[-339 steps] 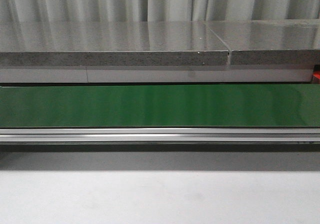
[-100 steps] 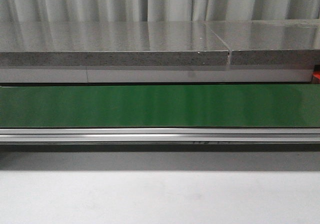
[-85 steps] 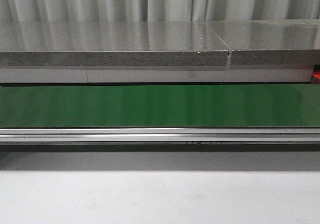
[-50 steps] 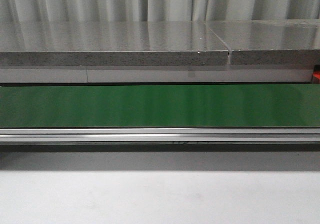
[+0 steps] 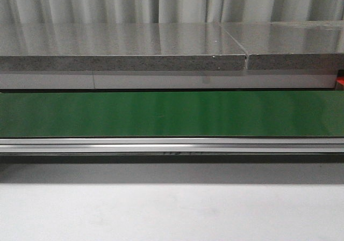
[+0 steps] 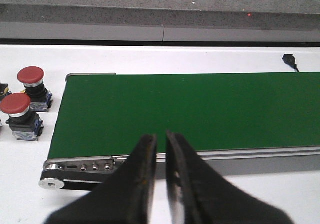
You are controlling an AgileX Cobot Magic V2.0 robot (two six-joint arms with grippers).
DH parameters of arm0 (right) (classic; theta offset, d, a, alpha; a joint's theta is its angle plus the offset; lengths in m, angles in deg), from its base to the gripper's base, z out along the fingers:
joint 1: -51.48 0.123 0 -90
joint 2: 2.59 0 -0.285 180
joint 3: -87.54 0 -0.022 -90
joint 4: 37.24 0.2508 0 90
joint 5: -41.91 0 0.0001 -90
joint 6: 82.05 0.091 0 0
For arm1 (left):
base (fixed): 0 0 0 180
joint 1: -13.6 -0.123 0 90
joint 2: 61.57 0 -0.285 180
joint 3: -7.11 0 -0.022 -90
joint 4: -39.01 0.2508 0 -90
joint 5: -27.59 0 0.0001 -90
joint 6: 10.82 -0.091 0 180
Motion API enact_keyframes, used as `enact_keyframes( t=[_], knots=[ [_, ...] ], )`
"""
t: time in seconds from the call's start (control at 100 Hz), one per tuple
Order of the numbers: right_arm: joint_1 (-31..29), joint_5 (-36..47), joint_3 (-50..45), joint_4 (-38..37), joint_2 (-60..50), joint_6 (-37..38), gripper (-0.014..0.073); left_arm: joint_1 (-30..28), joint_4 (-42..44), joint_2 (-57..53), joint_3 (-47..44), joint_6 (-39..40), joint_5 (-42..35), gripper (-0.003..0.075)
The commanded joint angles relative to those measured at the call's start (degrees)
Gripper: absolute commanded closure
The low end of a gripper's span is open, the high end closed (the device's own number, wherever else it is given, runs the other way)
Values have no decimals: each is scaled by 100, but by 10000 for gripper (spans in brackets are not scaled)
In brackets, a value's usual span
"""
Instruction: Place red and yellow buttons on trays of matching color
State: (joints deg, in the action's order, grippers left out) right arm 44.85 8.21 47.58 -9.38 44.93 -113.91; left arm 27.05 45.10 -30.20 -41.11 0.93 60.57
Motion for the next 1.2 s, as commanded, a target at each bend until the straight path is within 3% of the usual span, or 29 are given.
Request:
enact_keyframes(
  t=[0.0, 0.09, 0.16, 0.19, 0.4, 0.55, 0.62, 0.96, 1.19],
  knots=[
    [26, 317, 130, 80, -25, -45, 661, 43, 13, 52, 134, -10, -387, 435],
    [26, 317, 130, 80, -25, -45, 661, 43, 26, 52, 134, -10, -387, 175],
    [26, 317, 130, 80, -25, -45, 661, 43, 26, 52, 134, -10, -399, 29],
    [26, 317, 130, 80, -25, -45, 661, 43, 26, 52, 134, -10, -387, 3],
    [26, 317, 130, 80, -25, -45, 661, 3, 52, 87, 187, 141, -376, 80],
    [26, 317, 130, 80, -25, -45, 661, -337, 921, 400, 539, 1782, -204, 80],
    [26, 317, 130, 80, -25, -45, 661, -555, 1338, 672, 782, 2162, -56, 80],
    [26, 317, 130, 80, -25, -45, 661, -1956, 1228, 2478, 1922, 2259, 241, 80],
    [26, 317, 130, 80, -25, -45, 661, -2598, 1018, 3801, 2328, 2259, -71, 80]
  ],
)
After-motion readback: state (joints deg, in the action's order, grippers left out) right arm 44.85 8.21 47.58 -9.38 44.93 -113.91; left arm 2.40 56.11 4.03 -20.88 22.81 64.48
